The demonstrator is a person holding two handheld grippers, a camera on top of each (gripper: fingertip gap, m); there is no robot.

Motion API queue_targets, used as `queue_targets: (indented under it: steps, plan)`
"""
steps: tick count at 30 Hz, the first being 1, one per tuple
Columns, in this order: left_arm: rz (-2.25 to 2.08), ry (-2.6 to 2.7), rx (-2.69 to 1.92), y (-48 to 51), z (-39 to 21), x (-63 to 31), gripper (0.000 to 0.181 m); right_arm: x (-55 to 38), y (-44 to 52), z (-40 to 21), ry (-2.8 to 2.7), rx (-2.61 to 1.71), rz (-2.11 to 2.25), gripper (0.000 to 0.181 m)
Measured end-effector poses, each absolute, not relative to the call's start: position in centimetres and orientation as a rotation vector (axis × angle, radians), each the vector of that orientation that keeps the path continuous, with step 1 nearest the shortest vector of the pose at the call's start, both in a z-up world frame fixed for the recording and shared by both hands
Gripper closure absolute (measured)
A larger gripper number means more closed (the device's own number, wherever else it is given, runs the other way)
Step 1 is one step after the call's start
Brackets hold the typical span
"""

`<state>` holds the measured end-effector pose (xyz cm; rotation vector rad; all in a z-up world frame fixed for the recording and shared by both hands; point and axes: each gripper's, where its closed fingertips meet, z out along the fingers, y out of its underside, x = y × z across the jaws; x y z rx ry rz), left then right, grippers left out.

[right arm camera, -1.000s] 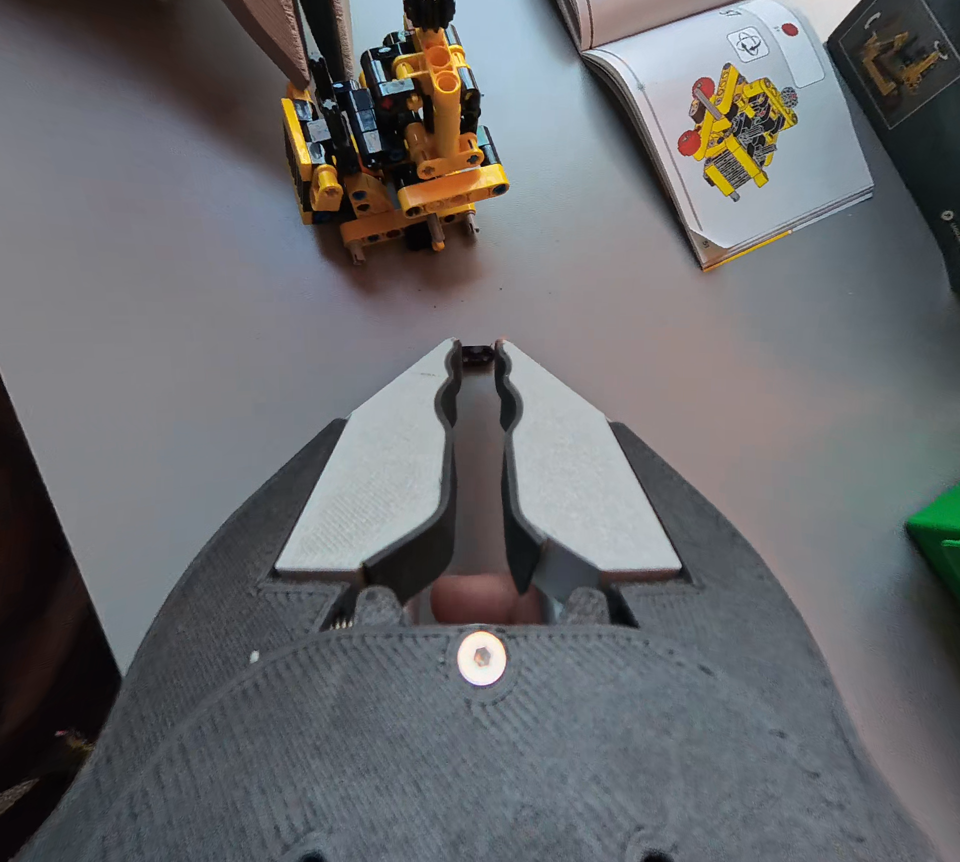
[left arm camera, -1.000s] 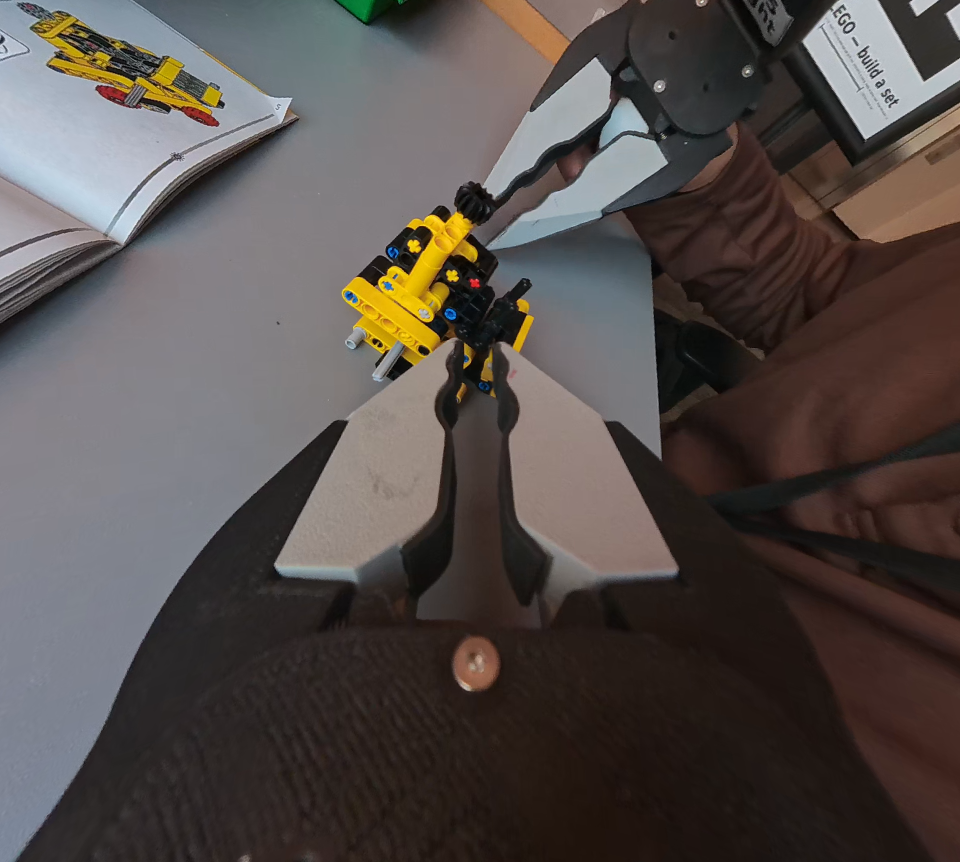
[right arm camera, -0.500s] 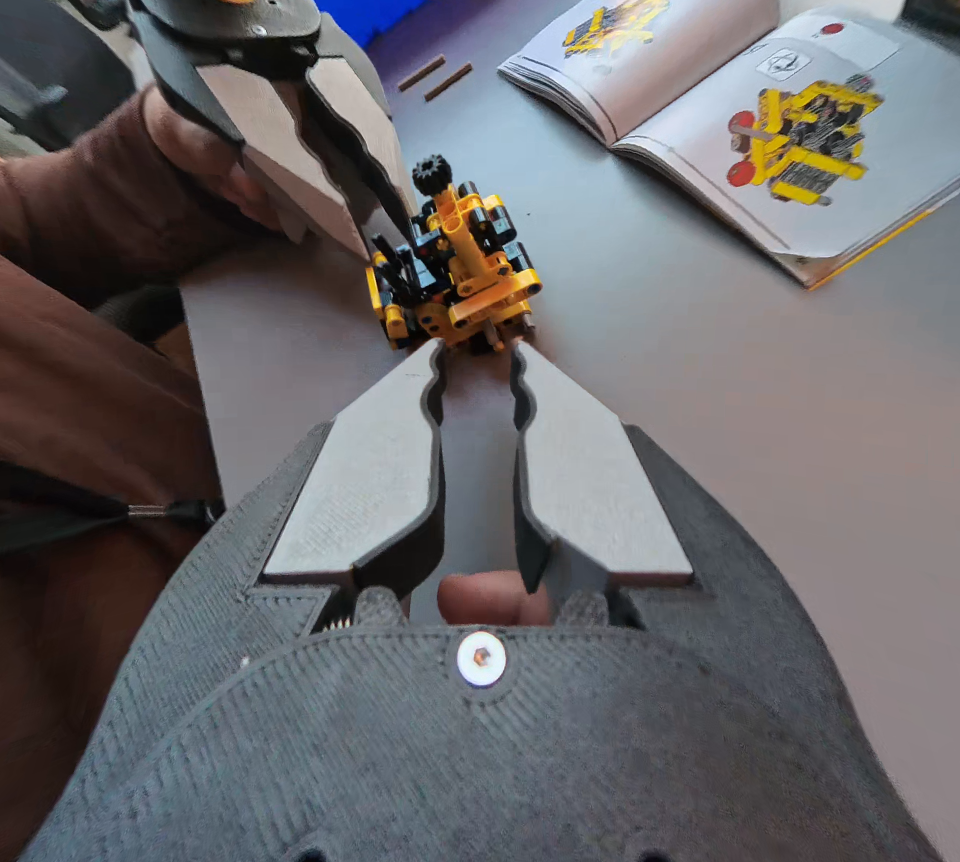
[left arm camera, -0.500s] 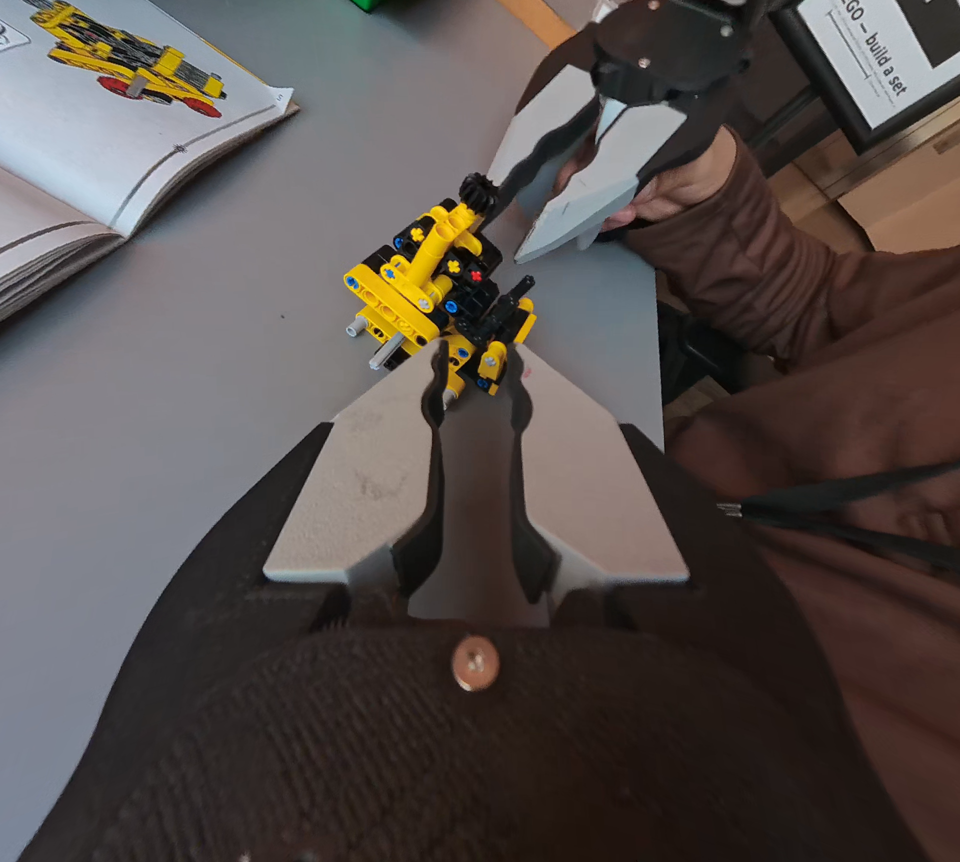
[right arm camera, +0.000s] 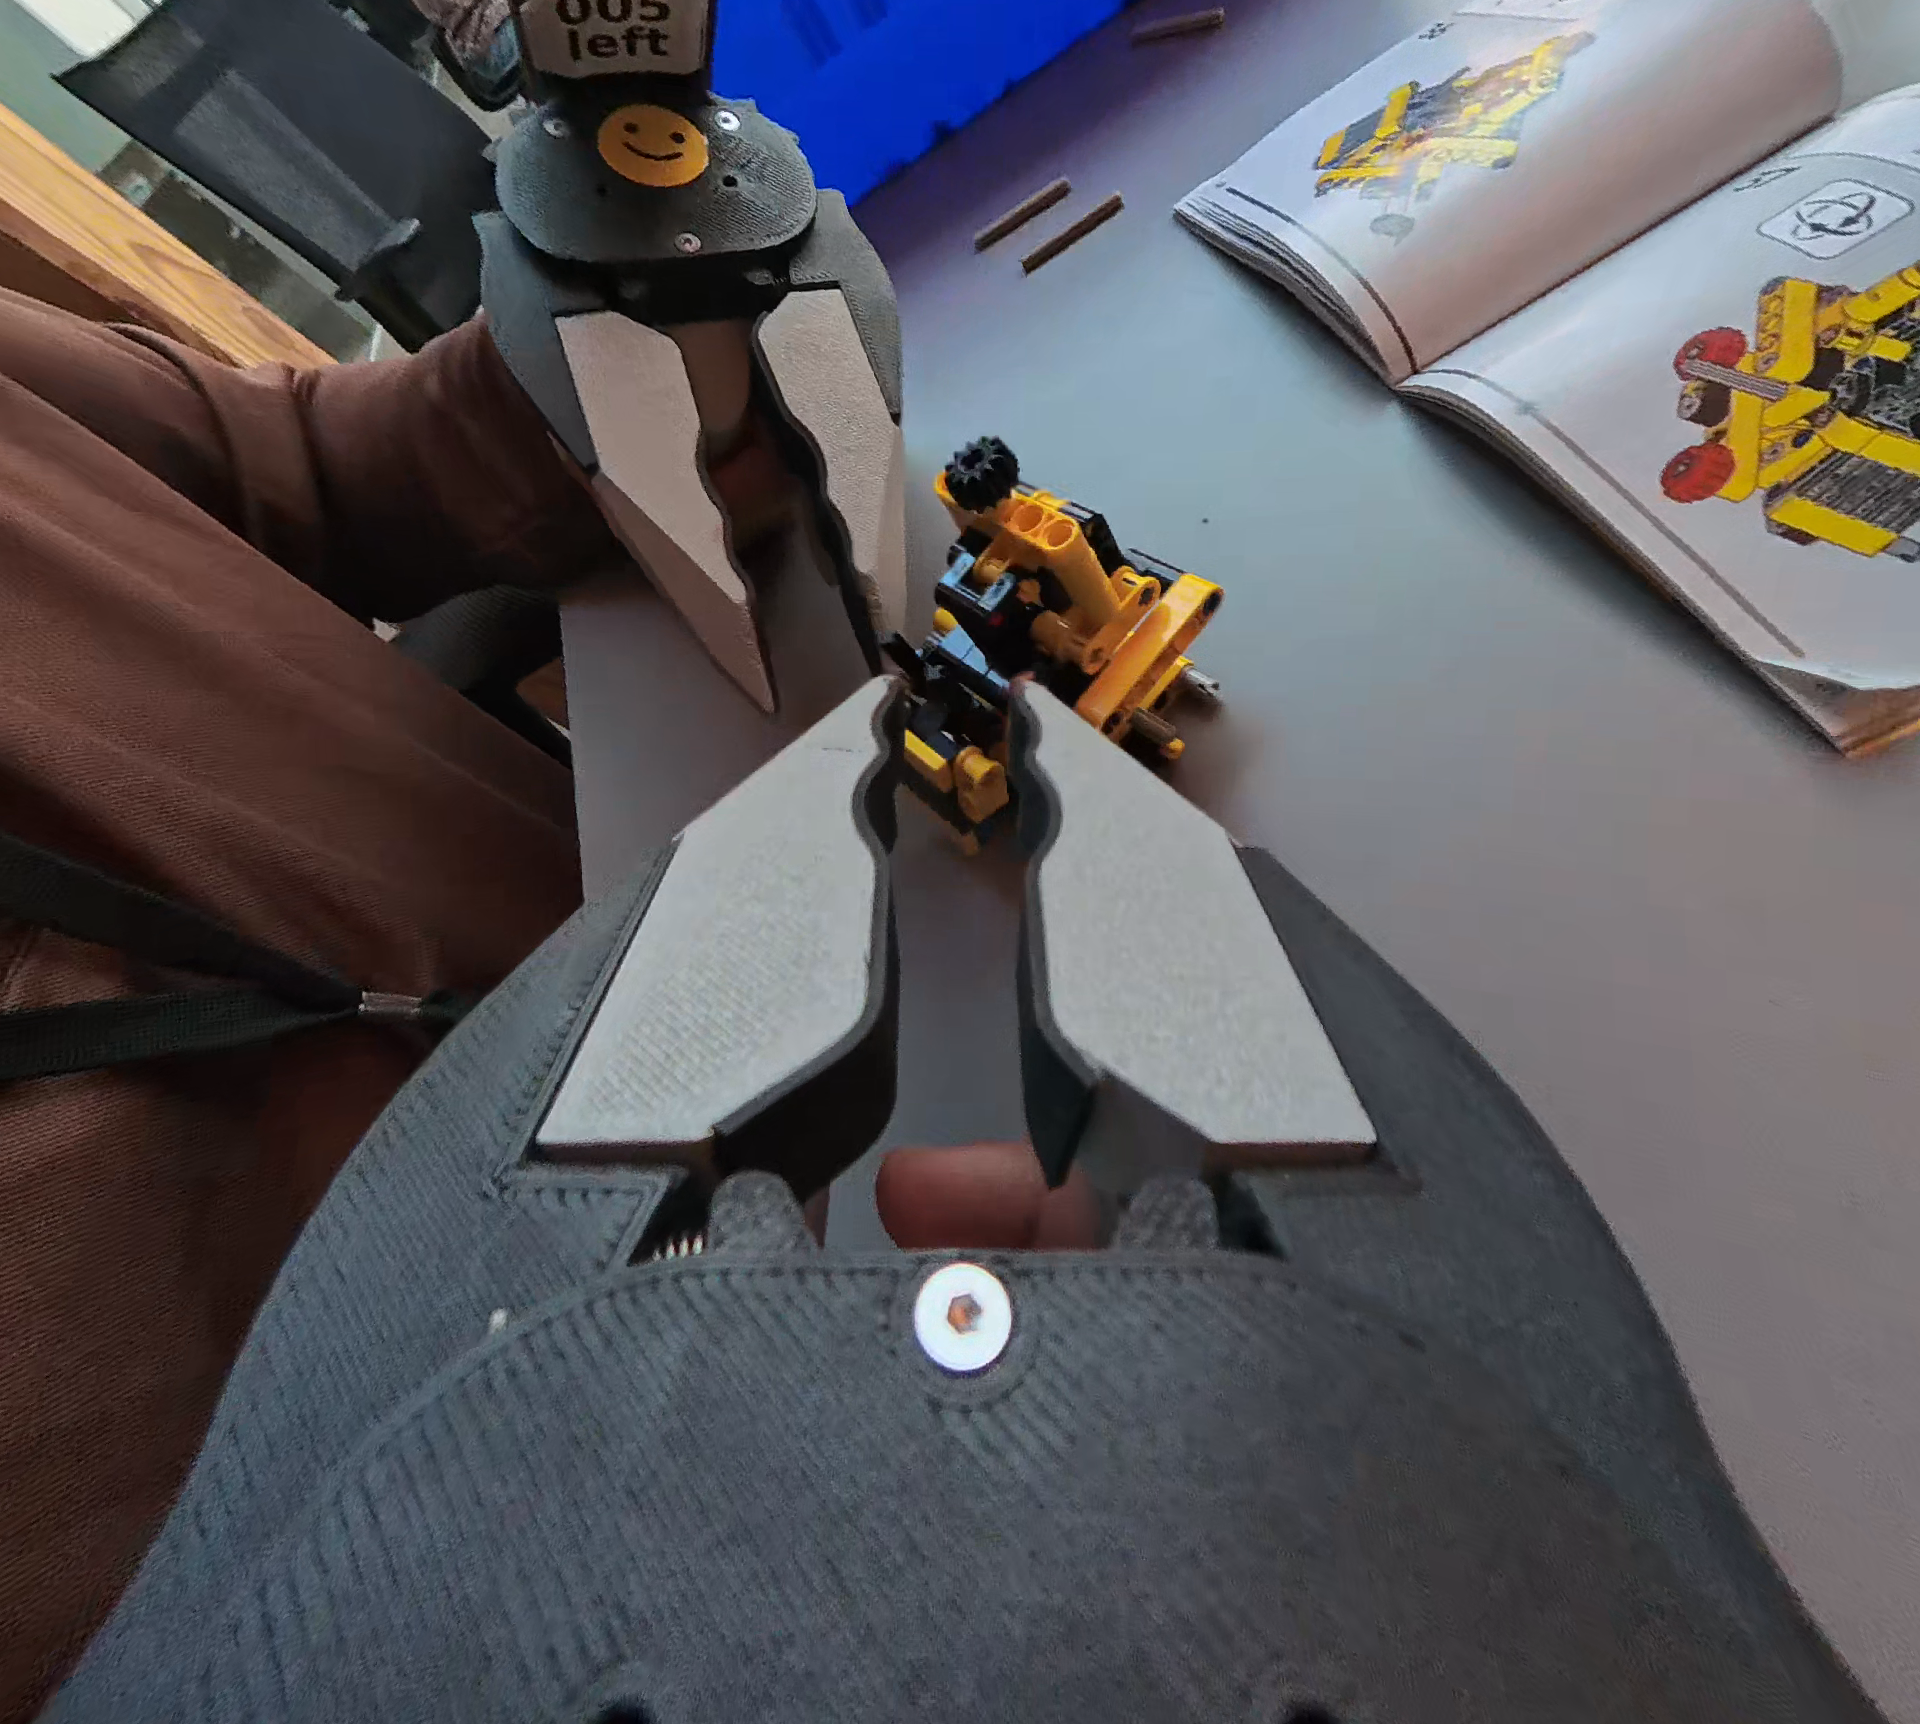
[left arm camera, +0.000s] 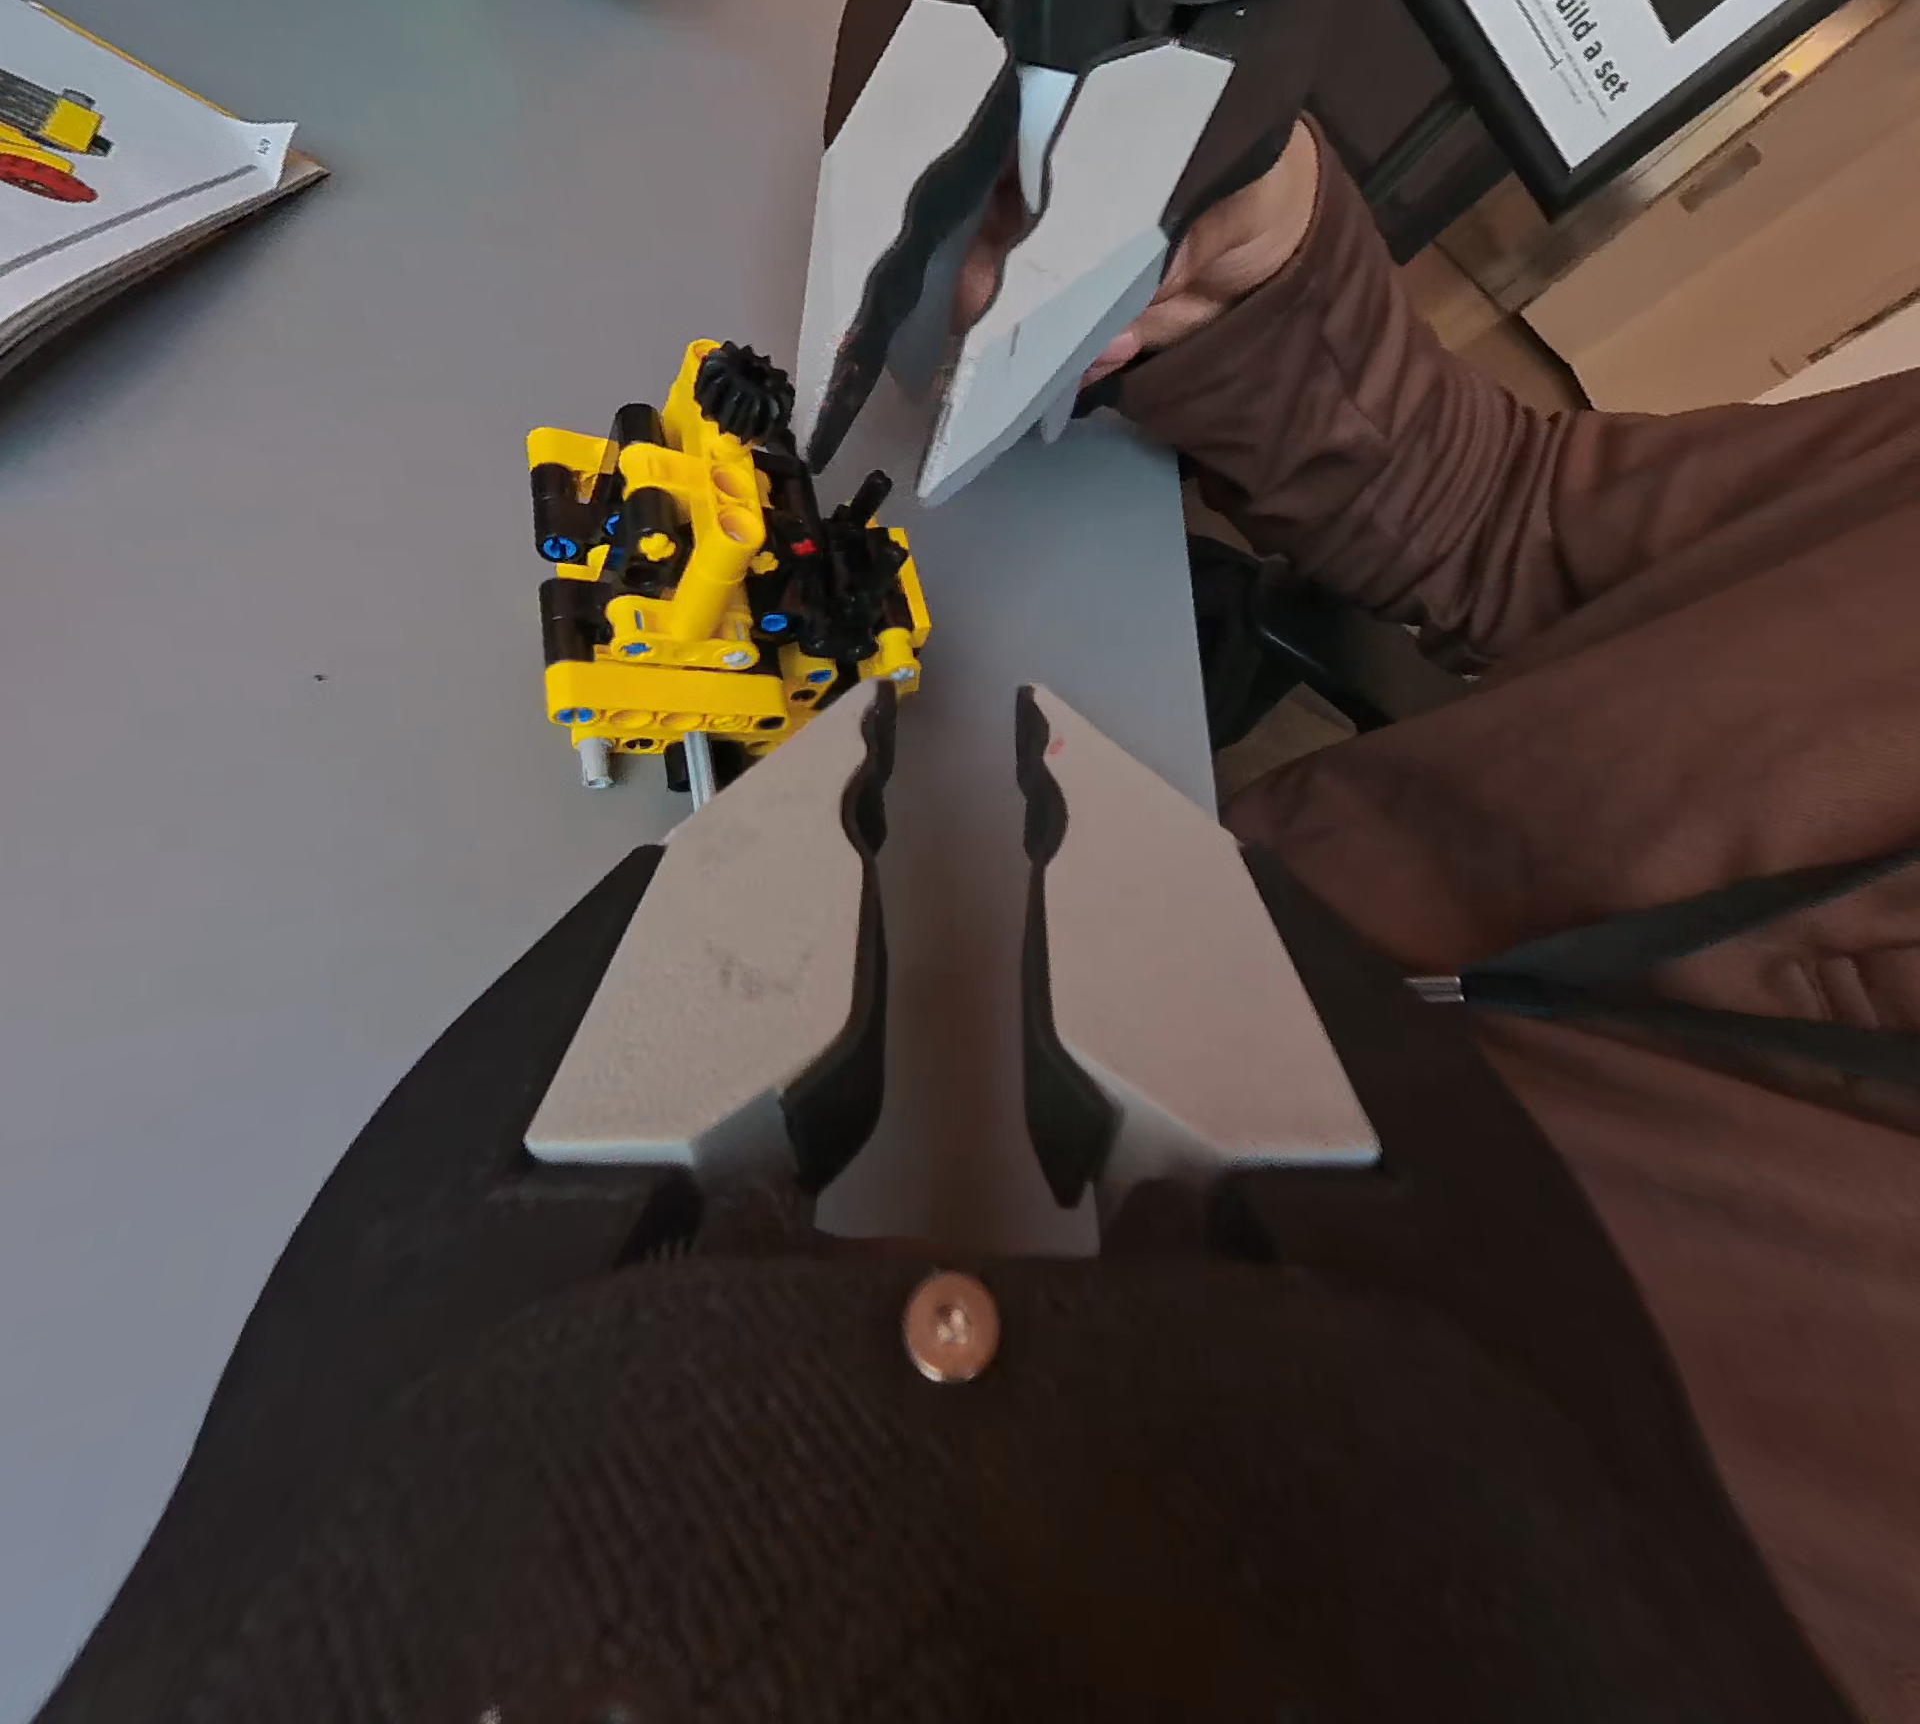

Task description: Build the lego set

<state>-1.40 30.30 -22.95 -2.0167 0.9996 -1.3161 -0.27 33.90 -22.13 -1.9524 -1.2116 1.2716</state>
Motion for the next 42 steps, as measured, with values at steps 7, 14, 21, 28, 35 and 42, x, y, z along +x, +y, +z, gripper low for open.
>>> queue_targets:
  steps: [7, 14, 21, 28, 35, 42]
  plan:
    - [-1.079, 0.914, -2.019, 33.7, -21.6, -5.3, 0.156, 2.7, 34.8, -21.8, -1.098, -2.022, 1.130, 0.160]
    - [-1.044, 1.003, -2.110, 34.8, -24.2, -4.0, 0.139, 0.5, 34.2, -22.8, -1.104, -2.041, 1.277, 0.153]
    - [-0.985, 1.065, -2.111, 34.5, -25.3, -3.7, 0.143, -0.8, 34.7, -23.1, -1.105, -2.064, 1.490, 0.157]
    - [-0.902, 1.080, -2.037, 34.6, -24.7, -3.4, 0.144, -1.2, 35.4, -21.6, -1.093, -2.017, 1.580, 0.171]
    - [-0.883, 1.078, -2.027, 34.3, -24.6, -3.6, 0.144, -0.3, 36.0, -23.7, -1.112, -2.118, 1.444, 0.167]
    - [-0.867, 1.071, -2.023, 34.3, -24.6, -3.8, 0.144, -1.7, 35.2, -24.1, -1.116, -2.120, 1.562, 0.170]
